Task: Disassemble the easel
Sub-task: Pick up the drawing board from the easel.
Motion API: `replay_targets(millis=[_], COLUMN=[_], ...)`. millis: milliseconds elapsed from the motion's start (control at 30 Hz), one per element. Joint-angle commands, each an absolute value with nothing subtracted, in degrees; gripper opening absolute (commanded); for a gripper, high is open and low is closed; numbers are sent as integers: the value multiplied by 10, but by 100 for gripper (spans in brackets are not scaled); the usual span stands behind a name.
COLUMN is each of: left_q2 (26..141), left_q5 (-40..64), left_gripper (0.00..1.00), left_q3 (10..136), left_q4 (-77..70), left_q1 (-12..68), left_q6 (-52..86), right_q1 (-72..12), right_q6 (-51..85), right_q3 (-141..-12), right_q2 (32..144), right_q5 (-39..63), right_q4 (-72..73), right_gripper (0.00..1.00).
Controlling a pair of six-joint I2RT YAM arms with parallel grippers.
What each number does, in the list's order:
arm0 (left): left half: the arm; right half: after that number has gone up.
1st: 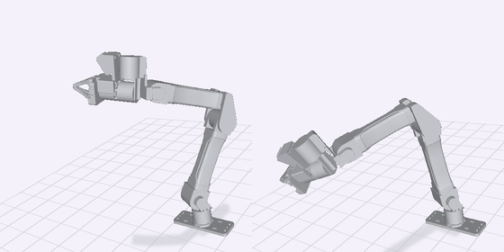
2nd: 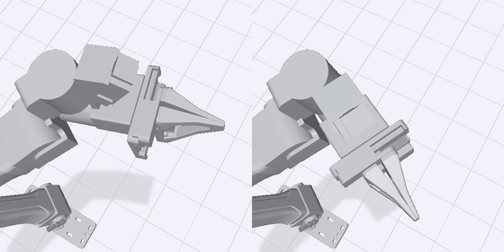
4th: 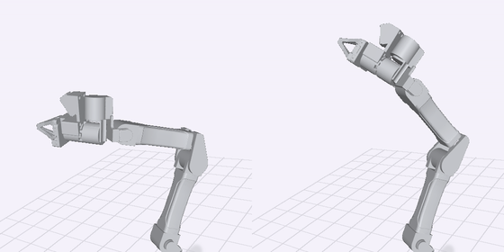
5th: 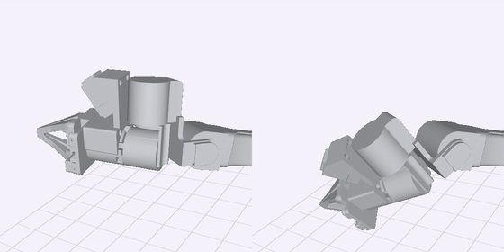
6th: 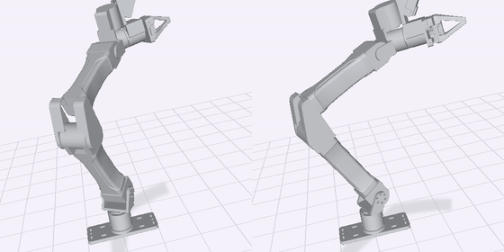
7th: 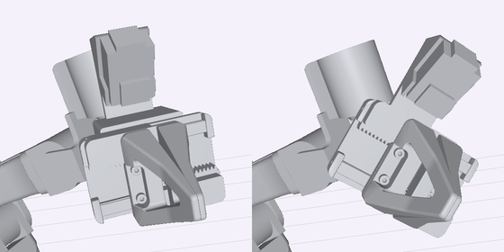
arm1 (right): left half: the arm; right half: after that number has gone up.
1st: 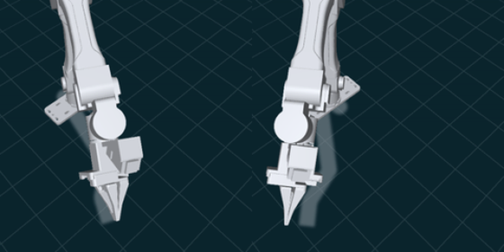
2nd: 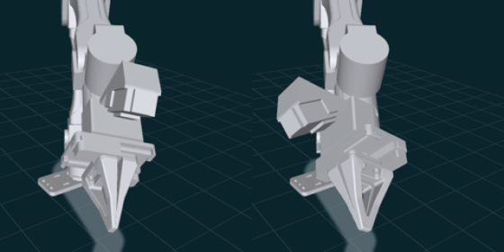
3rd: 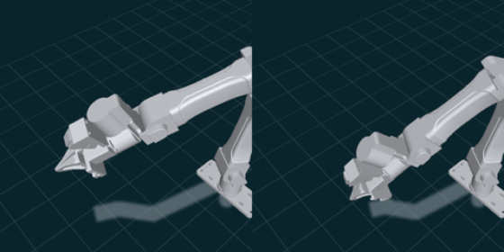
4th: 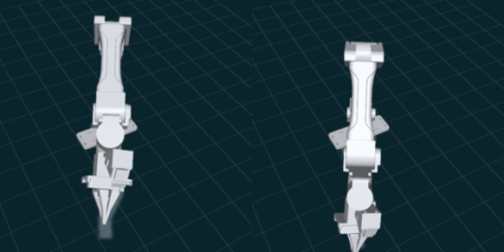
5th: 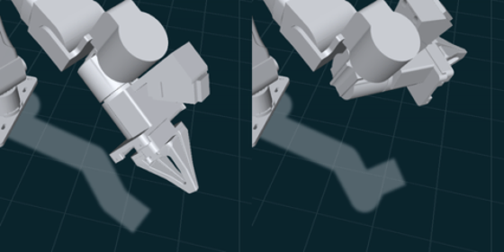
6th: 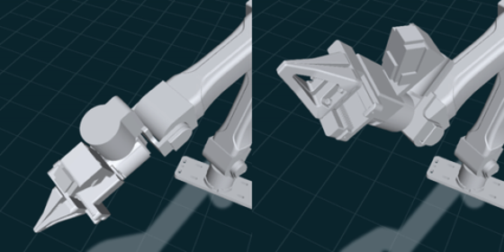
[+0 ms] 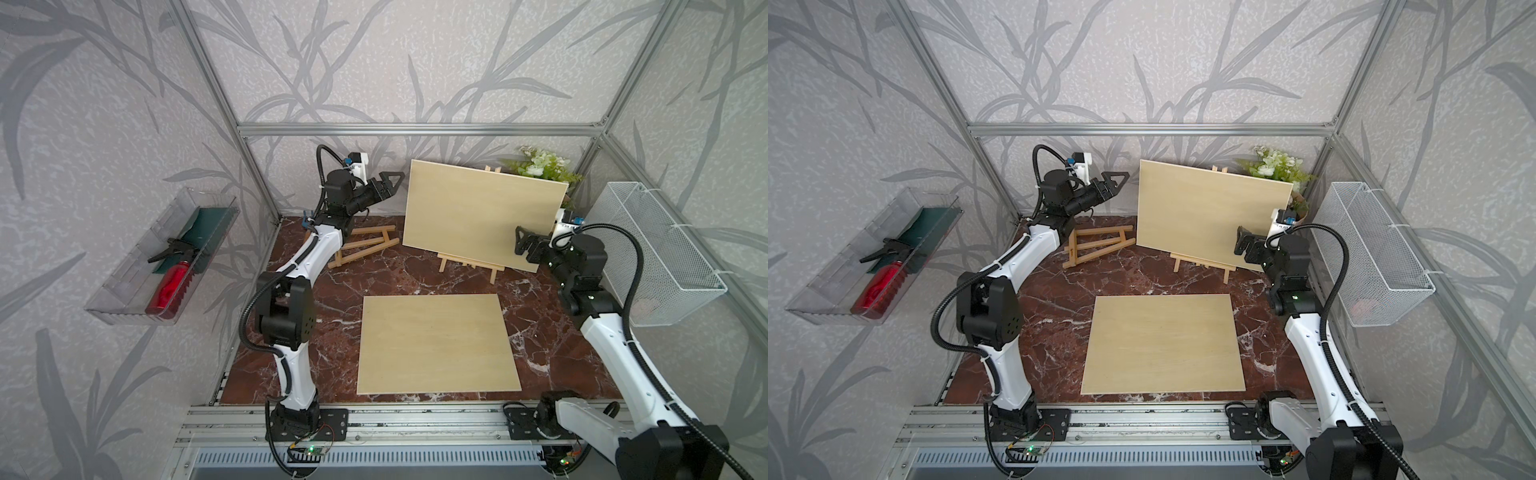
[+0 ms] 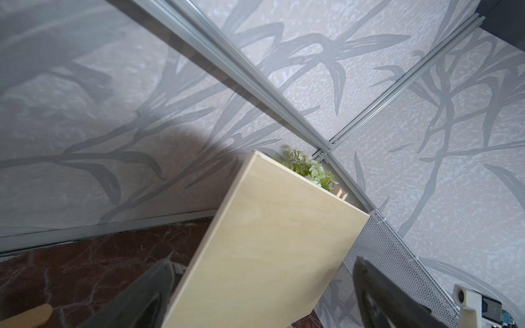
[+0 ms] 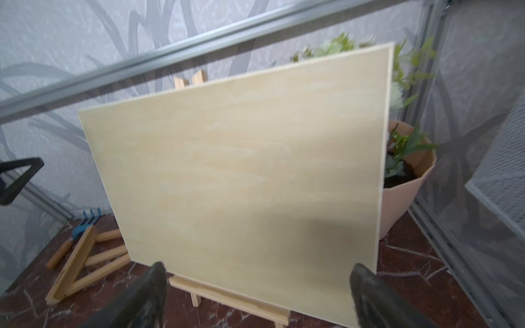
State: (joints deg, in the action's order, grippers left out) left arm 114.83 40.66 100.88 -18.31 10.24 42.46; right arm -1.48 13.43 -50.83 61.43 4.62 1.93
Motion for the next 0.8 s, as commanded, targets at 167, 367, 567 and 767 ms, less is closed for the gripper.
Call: replay_targets(millis=[167, 367, 567, 767], left_q2=[1346, 1458, 1507, 1518], left_q5=[613, 672, 722, 757], left_gripper=[97, 95, 89, 70], left_q3=[1247, 1400, 1426, 1420], left_q4=[-162, -193, -343, -381], left_q1=[96, 102, 110, 126], left_q6=[444, 506, 615, 637], right_q1=[40, 97, 97, 97], right_q6=[83, 137, 143, 150], right_q3=[-511, -485, -472, -468], right_q2=[647, 681, 690, 715], right_q5=[86, 159, 165, 181], right_q4=[8, 71, 115, 150], right_gripper=[99, 99, 99, 99])
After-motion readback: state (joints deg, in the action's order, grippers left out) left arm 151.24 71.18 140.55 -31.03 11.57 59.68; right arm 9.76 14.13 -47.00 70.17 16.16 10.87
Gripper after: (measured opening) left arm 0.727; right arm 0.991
